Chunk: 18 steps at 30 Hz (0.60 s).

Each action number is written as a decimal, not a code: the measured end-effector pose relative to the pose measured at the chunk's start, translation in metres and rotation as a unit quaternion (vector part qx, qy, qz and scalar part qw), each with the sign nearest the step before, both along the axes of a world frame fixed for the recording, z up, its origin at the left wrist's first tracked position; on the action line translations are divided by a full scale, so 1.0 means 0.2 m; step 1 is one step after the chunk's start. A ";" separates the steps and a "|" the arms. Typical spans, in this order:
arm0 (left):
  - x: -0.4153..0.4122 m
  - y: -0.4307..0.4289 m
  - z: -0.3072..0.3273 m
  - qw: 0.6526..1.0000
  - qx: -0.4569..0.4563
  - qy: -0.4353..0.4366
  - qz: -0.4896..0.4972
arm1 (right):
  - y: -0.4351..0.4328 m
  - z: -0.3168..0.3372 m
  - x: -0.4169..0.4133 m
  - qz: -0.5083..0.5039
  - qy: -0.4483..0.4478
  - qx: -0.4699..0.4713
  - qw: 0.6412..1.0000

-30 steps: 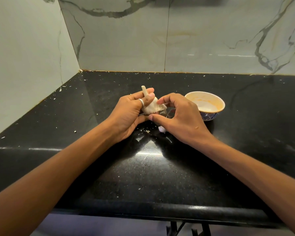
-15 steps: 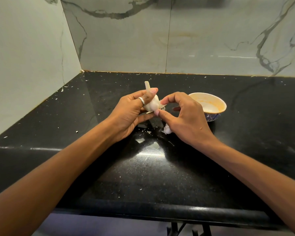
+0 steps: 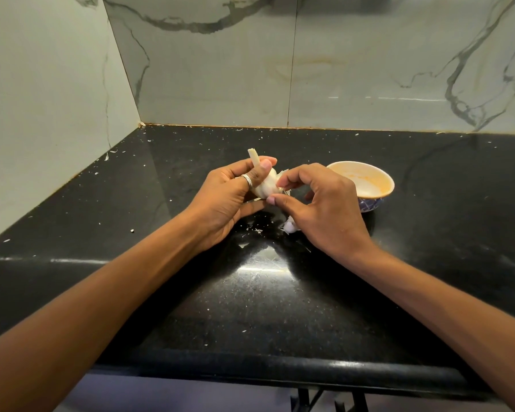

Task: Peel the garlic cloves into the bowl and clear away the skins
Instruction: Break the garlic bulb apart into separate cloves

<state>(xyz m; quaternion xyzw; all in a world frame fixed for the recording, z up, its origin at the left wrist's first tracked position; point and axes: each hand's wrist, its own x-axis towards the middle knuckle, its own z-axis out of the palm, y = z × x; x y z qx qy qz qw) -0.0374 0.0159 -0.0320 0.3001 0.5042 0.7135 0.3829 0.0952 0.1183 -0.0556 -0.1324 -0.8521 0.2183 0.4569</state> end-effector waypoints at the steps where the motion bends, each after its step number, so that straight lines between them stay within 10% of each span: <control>1: 0.00 0.00 0.00 1.000 0.001 -0.001 0.003 | 0.00 0.00 0.00 -0.001 0.002 0.007 1.000; 18: 0.02 0.00 -0.01 0.999 0.005 0.028 0.024 | 0.02 -0.02 -0.01 0.008 -0.004 0.026 1.000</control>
